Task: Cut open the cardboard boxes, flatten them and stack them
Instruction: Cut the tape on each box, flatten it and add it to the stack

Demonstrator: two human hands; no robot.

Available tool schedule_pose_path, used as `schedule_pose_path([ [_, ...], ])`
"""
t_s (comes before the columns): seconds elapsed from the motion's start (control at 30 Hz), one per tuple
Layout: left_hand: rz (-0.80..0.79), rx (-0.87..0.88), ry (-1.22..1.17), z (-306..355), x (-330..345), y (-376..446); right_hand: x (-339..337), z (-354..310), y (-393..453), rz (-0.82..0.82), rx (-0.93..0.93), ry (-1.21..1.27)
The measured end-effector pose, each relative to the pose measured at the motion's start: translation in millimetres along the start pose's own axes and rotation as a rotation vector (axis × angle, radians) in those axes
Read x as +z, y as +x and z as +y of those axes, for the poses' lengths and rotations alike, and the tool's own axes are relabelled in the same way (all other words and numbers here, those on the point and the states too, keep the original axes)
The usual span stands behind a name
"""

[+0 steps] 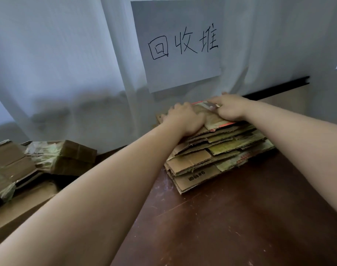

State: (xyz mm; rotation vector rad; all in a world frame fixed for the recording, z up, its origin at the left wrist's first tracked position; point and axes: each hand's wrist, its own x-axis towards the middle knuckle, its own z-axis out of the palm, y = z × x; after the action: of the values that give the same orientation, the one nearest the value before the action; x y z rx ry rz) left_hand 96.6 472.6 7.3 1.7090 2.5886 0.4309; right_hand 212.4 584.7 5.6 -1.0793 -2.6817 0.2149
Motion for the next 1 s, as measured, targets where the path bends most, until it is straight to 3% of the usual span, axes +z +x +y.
schedule_pose_path([
  [0.13, -0.152, 0.031, 0.166, -10.1, 48.8, -5.0, 41.5, 10.9, -9.1, -0.046, 0.015, 0.019],
  [0.6, -0.061, -0.021, 0.147, -7.7, 73.3, -16.5, 61.1, 21.3, -11.2, 0.093, 0.019, -0.008],
  [0.8, 0.094, -0.004, 0.063, -9.0, 70.7, -24.2, 68.1, 18.7, -26.6, 0.385, 0.059, -0.128],
  [1.0, 0.044, -0.008, -0.003, -12.7, 37.5, -19.8, 39.2, 14.1, -37.0, 0.213, 0.047, 0.017],
])
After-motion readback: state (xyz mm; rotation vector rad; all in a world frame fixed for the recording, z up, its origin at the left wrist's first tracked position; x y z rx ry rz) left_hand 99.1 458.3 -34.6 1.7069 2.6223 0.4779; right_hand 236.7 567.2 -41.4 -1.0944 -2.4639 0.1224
